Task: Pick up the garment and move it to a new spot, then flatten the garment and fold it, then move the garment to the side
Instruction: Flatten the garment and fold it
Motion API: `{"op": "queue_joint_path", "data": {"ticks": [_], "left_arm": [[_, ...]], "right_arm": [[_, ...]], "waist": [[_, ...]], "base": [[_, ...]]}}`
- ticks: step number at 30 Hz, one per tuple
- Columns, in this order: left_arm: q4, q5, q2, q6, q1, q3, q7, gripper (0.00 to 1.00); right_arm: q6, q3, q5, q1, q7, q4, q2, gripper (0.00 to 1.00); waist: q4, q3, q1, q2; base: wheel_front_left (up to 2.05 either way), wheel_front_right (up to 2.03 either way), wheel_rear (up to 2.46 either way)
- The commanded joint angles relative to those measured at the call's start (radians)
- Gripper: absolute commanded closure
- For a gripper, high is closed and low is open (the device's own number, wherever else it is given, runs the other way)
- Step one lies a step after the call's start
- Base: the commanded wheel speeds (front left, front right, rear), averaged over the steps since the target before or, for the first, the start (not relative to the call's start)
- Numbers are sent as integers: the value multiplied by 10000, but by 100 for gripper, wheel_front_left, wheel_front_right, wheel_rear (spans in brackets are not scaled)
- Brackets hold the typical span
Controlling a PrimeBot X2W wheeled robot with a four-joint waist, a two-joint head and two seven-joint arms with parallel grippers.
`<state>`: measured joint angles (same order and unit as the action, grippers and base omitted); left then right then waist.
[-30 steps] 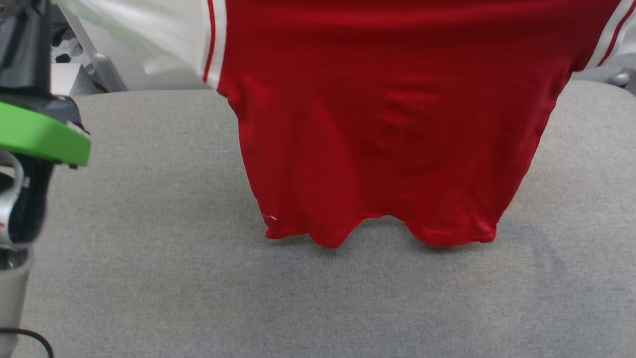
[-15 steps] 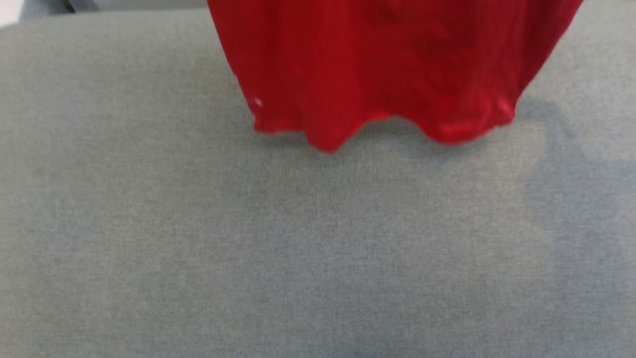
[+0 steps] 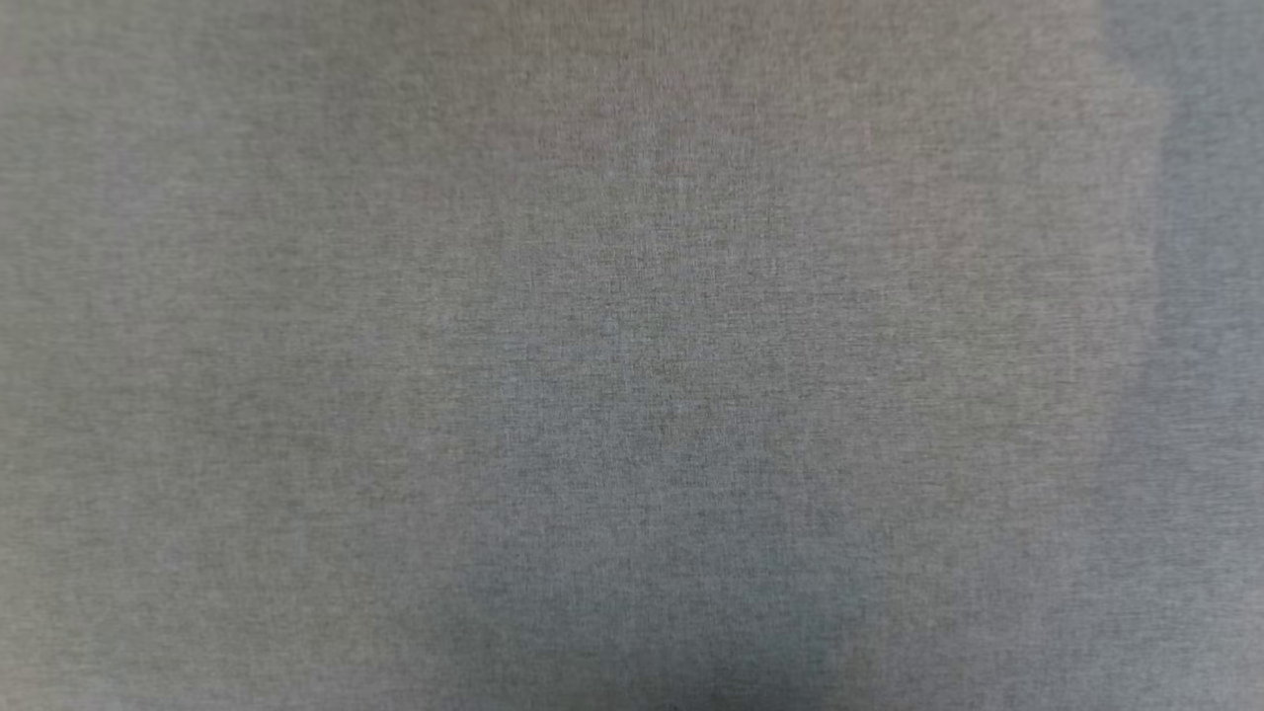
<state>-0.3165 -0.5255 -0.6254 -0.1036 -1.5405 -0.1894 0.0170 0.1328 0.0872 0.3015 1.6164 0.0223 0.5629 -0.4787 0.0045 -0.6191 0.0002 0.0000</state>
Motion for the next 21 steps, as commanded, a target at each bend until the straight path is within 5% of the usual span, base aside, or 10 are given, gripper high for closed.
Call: {"op": "queue_joint_path", "data": {"ticks": [1, 9, 21], "left_arm": [[-366, 138, -14, -1, -527, 45, -248, 100], [-2799, 369, 506, -196, -1846, -596, -1936, 100], [-3636, -551, 1160, -266, 763, -1495, -2705, 100]], "right_arm": [[-21, -110, -201, 420, -252, 340, -19, 100], [-21, -265, -945, 1555, -1728, 2260, 729, 100], [-21, 575, -37, -516, -2512, 3326, 800, 100]], "waist": [[-51, -1005, -2, 0], [96, -1449, -2, 0], [335, -727, -2, 0]], "base": [[0, 0, 0], [0, 0, 0], [0, 0, 0]]}}
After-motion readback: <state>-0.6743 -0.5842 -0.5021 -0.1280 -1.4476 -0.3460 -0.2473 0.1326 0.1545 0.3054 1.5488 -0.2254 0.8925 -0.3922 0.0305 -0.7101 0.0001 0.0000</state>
